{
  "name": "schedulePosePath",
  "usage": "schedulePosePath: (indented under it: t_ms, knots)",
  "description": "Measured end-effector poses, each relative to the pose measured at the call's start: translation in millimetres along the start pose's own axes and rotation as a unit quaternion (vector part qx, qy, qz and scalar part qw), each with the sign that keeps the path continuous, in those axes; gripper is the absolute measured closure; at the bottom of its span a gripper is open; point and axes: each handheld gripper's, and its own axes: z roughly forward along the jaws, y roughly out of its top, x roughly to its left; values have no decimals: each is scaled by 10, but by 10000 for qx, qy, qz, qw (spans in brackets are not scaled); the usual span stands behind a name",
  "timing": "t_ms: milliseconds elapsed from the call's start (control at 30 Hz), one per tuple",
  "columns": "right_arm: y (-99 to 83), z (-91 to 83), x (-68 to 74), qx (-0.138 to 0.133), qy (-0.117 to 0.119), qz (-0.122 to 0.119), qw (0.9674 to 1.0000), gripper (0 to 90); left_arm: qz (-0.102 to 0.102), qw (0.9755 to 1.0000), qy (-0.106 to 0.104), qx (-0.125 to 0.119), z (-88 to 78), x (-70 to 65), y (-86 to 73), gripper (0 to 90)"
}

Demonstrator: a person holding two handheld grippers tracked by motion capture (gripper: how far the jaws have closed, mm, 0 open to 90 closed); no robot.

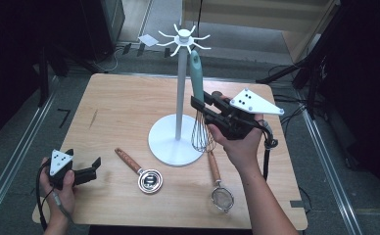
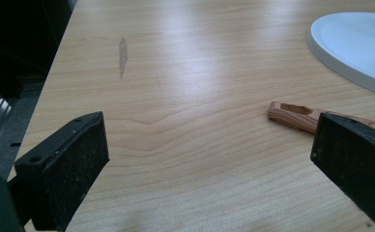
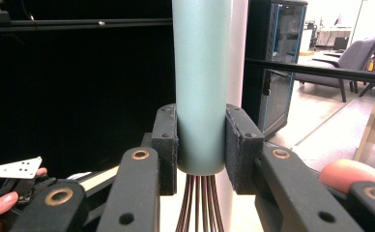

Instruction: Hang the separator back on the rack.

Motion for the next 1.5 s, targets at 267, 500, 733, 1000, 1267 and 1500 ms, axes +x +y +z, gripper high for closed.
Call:
schedulePosePath:
  t_ms: [267,500,733,1000,1267,1500]
  knots:
    - [-11,37,-14,17,11,41,10000,711,0,10000,1,1,0,0,0,0]
    - [-17,57,-21,8,11,38,10000,711,13,10000,-4,2,0,-1,0,0]
    - [-28,80,-22,-14,39,65,10000,710,15,10000,-4,4,1,-2,0,0]
    - [-47,123,-45,-34,103,189,9998,709,22,10000,-16,-7,2,-4,0,0]
    - [-47,153,-49,-13,126,248,9996,706,29,10000,-3,0,4,-5,1,0]
    - [-40,188,-51,29,89,245,9997,703,26,10000,-7,5,4,-3,1,0]
